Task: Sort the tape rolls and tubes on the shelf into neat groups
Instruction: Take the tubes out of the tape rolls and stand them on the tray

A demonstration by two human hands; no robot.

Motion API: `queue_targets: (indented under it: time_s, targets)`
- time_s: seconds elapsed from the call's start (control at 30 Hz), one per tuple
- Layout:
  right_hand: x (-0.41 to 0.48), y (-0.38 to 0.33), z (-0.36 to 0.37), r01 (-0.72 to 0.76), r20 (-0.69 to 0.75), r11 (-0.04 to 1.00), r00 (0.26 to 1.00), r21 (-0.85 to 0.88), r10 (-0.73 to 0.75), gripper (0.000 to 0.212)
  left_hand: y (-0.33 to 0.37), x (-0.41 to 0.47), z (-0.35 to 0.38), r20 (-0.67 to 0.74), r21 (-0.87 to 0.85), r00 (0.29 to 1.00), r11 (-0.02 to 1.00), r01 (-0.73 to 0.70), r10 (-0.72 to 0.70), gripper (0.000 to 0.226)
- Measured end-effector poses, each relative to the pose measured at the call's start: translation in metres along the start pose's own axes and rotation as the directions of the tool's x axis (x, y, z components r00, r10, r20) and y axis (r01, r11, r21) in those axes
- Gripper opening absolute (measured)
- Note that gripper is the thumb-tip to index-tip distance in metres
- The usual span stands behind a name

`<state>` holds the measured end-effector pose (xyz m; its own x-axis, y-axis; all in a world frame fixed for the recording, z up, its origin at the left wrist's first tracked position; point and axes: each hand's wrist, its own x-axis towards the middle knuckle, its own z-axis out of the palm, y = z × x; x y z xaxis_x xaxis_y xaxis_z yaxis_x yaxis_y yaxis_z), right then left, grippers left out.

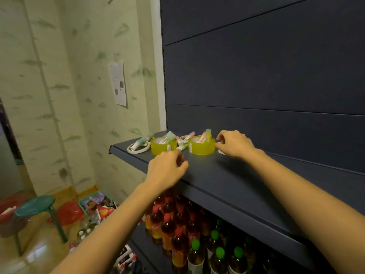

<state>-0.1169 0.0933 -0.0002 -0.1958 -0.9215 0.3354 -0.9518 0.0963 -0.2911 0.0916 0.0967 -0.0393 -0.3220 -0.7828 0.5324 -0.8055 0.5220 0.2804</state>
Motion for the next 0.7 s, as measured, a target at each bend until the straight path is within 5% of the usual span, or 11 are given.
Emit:
queue_targets:
  time_s: [0.3, 0.5, 0.7]
  targets:
    - [0.079, -0.017, 0.041, -0.151, -0.108, 0.988, 0.982, 0.033, 0.154, 0.044, -0.047, 0.105, 0.025, -0.051, -0.119, 0.97, 0.963, -0.243, 0.239, 0.019]
    - [0.106, -0.026, 0.063, -0.287, -0.157, 0.952, 0.95, -0.104, 0.269, 0.045, -0.071, 0.17, 0.04, 0.043, -0.11, 0.926, 0.923, -0.37, 0.376, 0.02]
    - [0.095, -0.025, 0.037, -0.327, -0.347, 0.943, 0.879, 0.056, 0.326, 0.032, -0.061, 0.227, 0.065, 0.198, -0.172, 0.882, 0.901, -0.398, 0.428, 0.017]
